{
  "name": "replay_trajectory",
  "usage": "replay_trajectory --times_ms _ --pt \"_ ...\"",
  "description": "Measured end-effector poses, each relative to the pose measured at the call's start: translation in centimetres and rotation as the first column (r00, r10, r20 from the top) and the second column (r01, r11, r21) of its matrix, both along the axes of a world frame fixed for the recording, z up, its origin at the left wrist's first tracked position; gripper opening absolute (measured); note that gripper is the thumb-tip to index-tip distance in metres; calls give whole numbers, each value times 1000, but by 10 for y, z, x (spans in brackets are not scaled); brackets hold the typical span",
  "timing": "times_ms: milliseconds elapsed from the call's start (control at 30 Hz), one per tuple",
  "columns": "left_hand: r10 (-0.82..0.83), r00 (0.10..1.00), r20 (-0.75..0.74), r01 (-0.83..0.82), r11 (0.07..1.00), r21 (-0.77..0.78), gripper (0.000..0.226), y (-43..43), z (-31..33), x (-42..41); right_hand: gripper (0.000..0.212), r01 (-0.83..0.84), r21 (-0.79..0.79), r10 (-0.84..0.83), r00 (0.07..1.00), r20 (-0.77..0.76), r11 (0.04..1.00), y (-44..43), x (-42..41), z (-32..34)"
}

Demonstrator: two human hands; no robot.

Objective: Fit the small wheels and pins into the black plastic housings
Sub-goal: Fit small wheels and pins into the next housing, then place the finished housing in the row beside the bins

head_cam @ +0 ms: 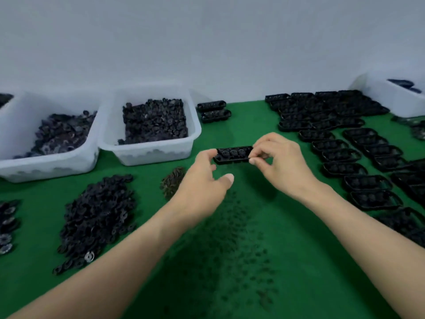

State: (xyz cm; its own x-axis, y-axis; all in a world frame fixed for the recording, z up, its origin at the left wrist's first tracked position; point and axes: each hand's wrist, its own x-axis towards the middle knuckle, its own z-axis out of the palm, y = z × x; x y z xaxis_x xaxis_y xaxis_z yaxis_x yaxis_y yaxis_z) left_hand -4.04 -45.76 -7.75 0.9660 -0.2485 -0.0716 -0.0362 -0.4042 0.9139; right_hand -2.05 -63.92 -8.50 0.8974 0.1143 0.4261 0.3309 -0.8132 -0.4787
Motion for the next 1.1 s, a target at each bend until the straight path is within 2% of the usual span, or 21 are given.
replay_trajectory --times_ms 100,300,433,733,933,1100 --pt "38 998 -42 -37 999 21 55 -20 -5 40 4 24 -13 -24 1000 8 1000 -3 47 -5" --pt "145 989 -29 -137 971 196 57 -45 -18 98 4 53 -38 -53 999 -9 998 1 114 -25" --pt "209 978 -10 -203 959 195 61 -53 -24 112 5 69 -6 -69 997 21 998 4 135 -33" --pt "223 975 -7 -218 958 186 65 -57 -31 126 6 114 -3 -114 993 1 993 6 154 -36" --pt "172 984 -37 -164 975 152 70 -52 -28 121 21 121 30 -122 992 21 992 5 142 -34" --pt "37 997 68 -49 984 169 62 -41 -7 88 14 101 33 -104 987 125 994 19 96 -15"
